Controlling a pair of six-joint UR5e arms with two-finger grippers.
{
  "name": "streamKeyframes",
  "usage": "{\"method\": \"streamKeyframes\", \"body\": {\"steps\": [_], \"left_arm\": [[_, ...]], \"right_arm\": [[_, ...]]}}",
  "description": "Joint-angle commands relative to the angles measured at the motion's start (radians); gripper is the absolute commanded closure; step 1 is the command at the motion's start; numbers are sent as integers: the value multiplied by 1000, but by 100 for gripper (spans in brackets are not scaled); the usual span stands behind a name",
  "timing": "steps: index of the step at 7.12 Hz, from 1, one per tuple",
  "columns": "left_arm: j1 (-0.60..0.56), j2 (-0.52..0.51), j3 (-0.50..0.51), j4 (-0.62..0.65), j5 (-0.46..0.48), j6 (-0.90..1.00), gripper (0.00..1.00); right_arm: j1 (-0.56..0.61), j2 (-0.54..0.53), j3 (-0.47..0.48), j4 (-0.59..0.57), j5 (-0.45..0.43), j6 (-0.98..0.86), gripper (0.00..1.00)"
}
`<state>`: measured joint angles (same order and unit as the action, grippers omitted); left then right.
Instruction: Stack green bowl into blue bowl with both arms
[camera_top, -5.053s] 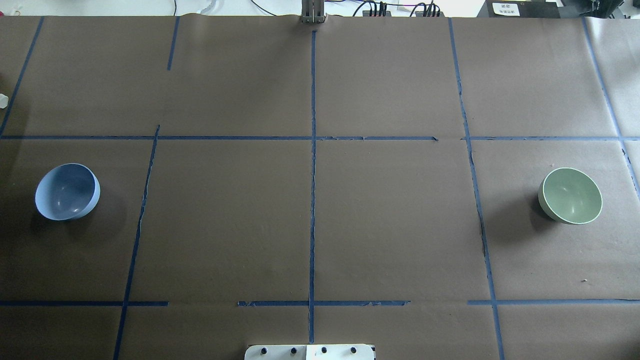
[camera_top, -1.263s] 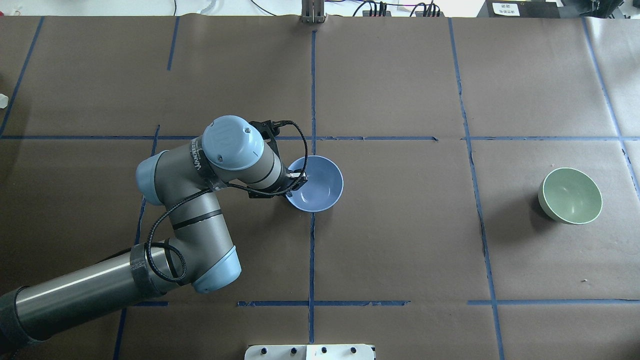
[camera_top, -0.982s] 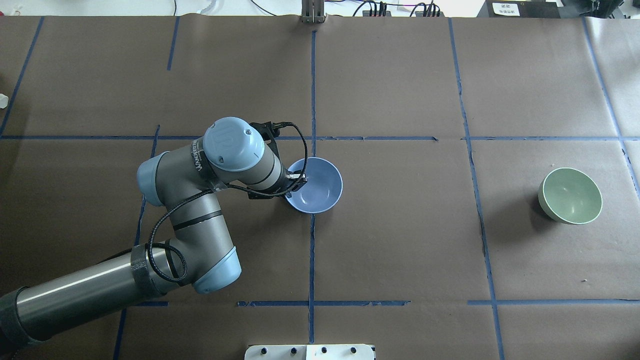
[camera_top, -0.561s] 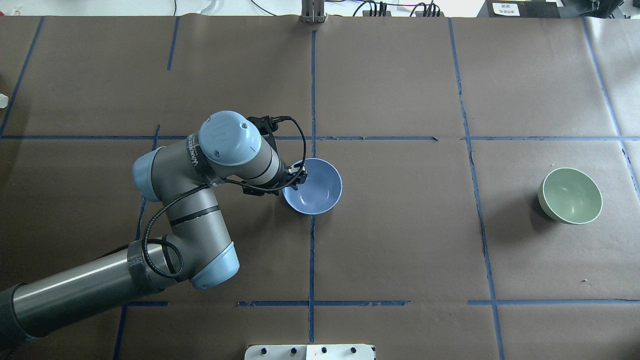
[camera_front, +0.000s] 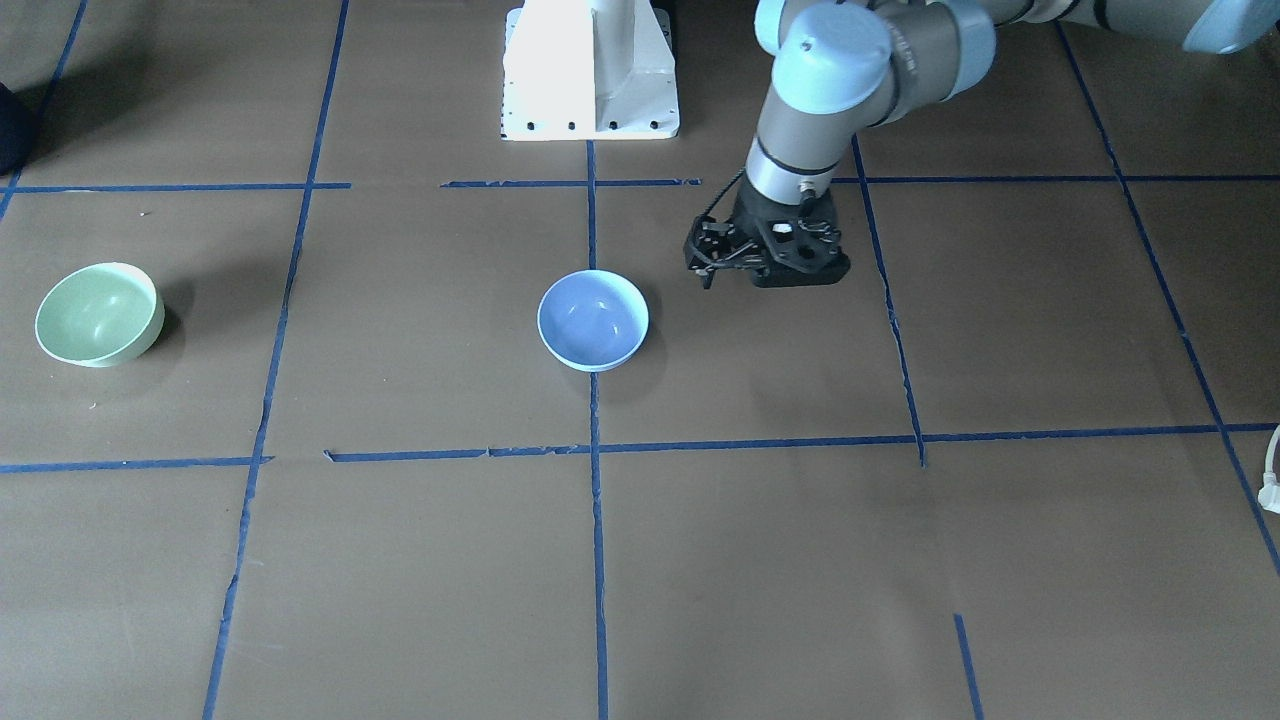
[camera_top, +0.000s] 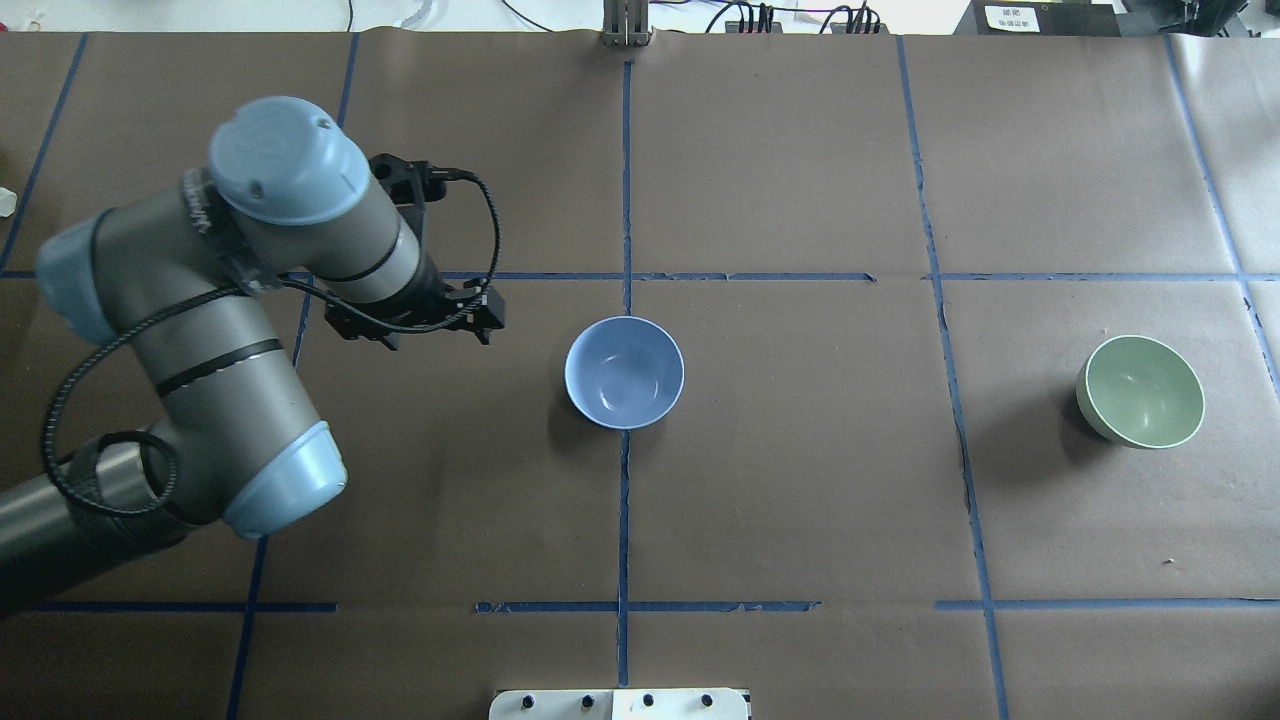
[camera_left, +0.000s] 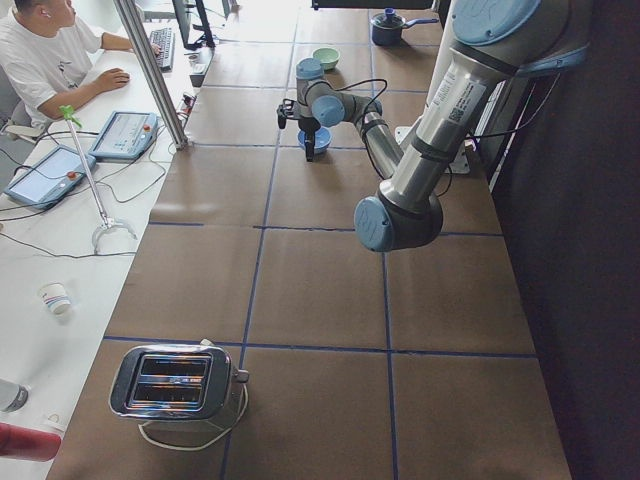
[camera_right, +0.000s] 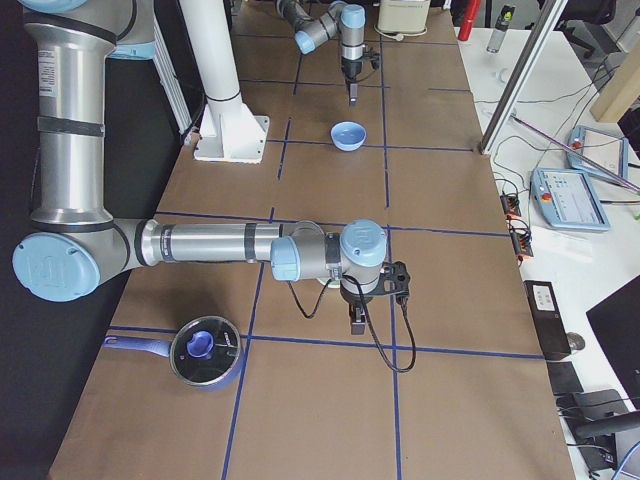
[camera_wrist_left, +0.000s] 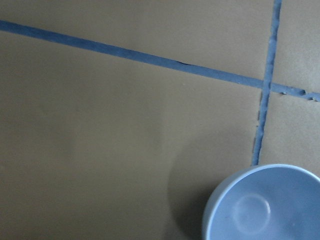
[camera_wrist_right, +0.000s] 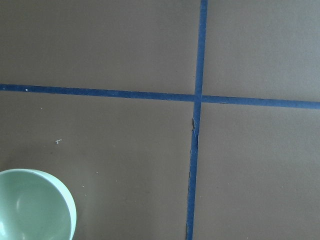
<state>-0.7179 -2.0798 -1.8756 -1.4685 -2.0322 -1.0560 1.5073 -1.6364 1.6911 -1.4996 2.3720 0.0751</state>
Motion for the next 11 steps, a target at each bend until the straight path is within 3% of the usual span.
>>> {"method": "streamKeyframes", "body": {"steps": [1,2,4,5,6,7,10,11], "left_arm": [[-209,239,-50,7,-109,350,0],[-353,353,-45,7,-152,609,0],[-654,534,4,7,-325,961,0],[-769,584,68,7,-330,1166,0],[-823,589,104,7,-330,1244,0],[-824,590,107,7,-329,1245,0],[-824,587,102,7,-329,1240,0],[-824,587,105,7,-329,1239,0]], "right_arm": [[-19,16,2,-1,1,20,0],[-22,15,5,1,1,22,0],[-22,15,9,9,1,23,0],[-47,15,30,12,0,69,0],[-76,6,59,54,1,168,0],[-129,-43,56,202,3,308,0],[-309,-83,-124,798,-28,729,0],[-343,-135,-131,877,-28,742,0]]}}
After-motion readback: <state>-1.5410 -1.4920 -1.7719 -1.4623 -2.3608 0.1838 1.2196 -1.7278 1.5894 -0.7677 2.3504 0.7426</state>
